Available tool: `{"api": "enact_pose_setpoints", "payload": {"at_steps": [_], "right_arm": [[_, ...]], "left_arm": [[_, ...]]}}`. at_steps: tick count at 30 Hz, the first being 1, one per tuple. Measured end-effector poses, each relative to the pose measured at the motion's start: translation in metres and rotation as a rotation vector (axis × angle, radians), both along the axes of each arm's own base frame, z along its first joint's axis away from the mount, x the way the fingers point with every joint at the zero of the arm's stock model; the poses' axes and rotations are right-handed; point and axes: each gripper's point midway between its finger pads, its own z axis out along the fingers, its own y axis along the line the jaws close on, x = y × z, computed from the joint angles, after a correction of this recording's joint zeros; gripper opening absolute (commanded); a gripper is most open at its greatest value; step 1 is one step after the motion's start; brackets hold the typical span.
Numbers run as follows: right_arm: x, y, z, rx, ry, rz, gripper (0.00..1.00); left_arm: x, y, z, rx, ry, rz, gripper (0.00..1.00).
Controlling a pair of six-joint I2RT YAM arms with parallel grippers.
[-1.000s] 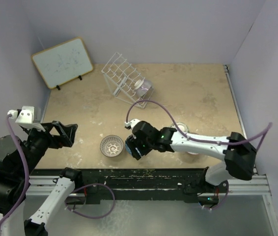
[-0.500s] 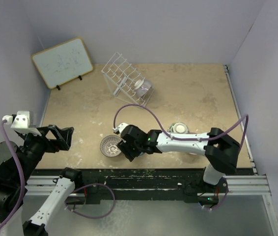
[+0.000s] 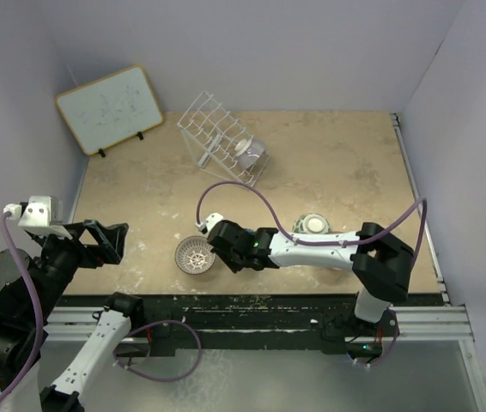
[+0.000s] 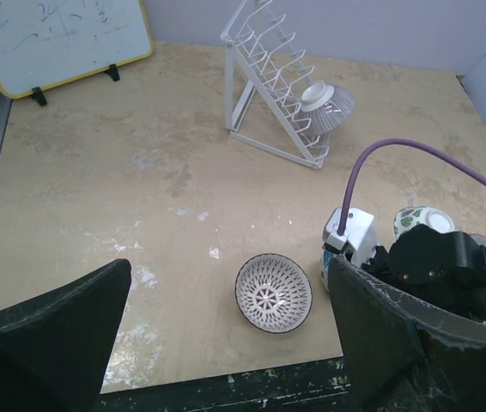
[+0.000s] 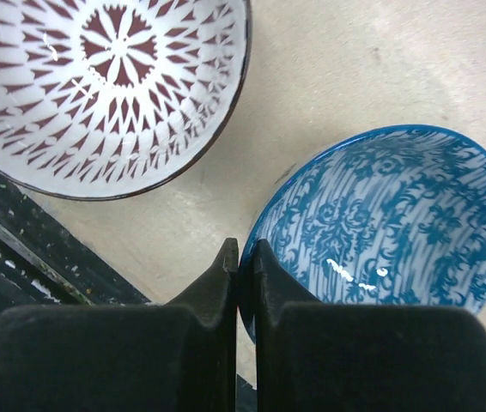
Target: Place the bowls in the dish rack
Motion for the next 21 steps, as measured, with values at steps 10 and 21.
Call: {"api": "enact_pose_setpoints", "payload": {"at_steps": [10,21], "right_arm": [[0.002,0.000,0.023,0.058,-0.007,-0.048,0.00],[0.040,0.011,0.082,0.371,0.077,-0.162,0.00]], "left_arm": [[0.001,0.000,-0.002,0.002,0.004,0.003,0.99],[0.001,0.000,-0.003,0.002,0.007,0.002,0.99]]}}
